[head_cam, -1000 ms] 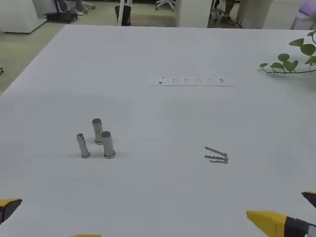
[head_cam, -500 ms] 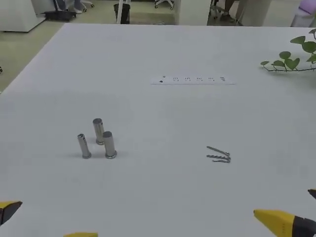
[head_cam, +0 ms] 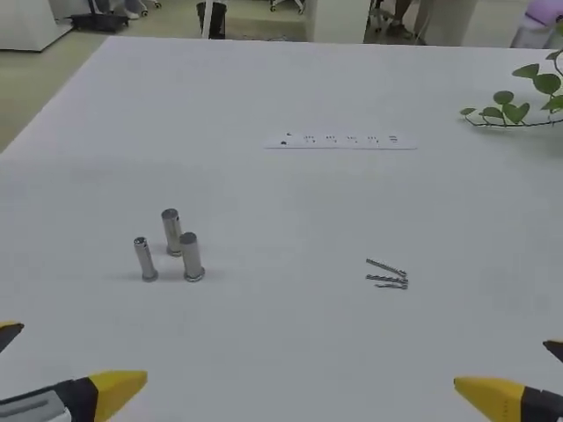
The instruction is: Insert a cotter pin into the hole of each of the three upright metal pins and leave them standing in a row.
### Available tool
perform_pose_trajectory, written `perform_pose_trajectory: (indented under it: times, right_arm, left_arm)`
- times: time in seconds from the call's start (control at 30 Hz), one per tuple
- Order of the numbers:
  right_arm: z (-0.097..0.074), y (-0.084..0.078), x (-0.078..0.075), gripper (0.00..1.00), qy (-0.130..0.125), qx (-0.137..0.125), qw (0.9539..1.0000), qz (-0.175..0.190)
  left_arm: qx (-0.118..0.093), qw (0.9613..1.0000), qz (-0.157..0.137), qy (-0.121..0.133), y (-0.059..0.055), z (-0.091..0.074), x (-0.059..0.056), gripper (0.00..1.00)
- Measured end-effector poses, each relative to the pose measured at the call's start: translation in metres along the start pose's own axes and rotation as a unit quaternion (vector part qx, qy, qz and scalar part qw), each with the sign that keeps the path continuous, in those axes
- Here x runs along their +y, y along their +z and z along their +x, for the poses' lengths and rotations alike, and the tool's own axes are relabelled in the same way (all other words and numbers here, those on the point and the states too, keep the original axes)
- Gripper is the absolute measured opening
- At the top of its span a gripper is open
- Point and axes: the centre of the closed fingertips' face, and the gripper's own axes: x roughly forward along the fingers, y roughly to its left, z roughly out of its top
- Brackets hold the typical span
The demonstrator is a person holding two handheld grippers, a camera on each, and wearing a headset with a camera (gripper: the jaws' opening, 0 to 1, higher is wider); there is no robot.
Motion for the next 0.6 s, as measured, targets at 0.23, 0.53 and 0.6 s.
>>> perform_pose_trajectory:
  times: [0.23,0.53,0.6]
  right_arm:
    - [0.001,-0.002,-0.001,0.80,-0.003,0.006,1.0000,0.001]
    - [0.001,0.000,-0.004,0.80,-0.009,0.009,0.9999,-0.005]
    - [0.002,0.000,-0.003,0.80,-0.007,0.010,0.9999,-0.008]
  left_arm:
    - [-0.006,0.9998,0.016,0.002,0.008,0.008,0.007,0.84]
    - [-0.025,0.9983,0.053,-0.005,0.026,0.032,0.008,0.73]
    - [-0.023,0.9976,0.064,-0.014,0.027,0.038,0.005,0.72]
